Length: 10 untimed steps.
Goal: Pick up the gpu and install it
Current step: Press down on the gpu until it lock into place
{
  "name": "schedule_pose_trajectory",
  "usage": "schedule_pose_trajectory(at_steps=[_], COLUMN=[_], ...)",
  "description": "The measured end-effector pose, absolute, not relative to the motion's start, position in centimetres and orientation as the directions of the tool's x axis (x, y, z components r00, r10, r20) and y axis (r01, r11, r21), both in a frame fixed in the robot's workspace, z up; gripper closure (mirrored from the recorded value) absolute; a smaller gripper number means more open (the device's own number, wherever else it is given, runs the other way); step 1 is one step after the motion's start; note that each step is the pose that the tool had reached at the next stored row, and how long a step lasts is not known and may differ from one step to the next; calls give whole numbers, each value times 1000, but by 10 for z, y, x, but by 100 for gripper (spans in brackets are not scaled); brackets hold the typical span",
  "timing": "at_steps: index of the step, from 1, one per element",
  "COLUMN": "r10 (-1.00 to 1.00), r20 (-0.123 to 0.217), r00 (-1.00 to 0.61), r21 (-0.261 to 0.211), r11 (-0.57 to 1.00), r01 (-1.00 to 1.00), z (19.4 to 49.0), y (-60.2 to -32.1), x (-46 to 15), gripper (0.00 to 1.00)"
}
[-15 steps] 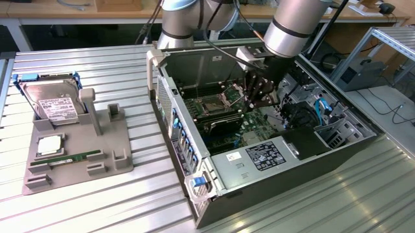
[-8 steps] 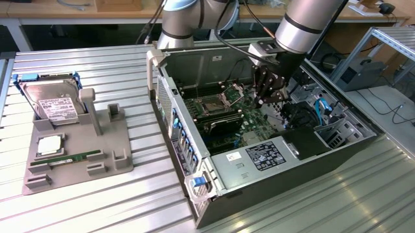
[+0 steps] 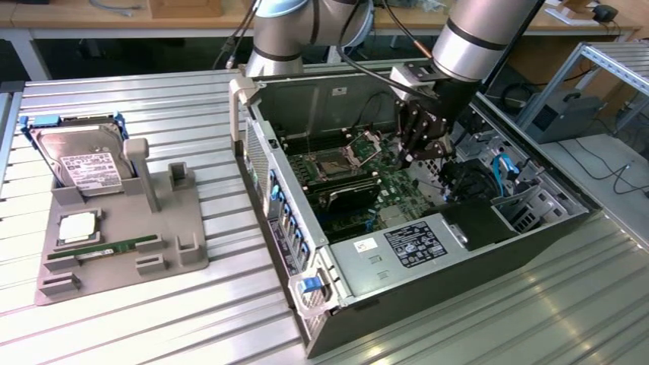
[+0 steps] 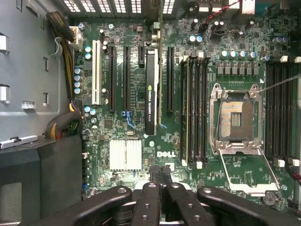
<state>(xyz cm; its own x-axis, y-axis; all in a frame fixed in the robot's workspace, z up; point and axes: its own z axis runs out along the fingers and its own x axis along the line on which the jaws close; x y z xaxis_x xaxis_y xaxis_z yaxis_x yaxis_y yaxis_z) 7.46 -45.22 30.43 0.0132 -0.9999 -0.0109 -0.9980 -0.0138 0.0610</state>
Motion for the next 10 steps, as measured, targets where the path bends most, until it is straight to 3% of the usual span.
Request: schedule_pose_trajectory(at_steps=[10], r10=[-1000], r20=[-11], r00=[13], r21=[60], r11=[-14], r01=[-998], z=[292], y=[-452], x=[1], gripper=[90])
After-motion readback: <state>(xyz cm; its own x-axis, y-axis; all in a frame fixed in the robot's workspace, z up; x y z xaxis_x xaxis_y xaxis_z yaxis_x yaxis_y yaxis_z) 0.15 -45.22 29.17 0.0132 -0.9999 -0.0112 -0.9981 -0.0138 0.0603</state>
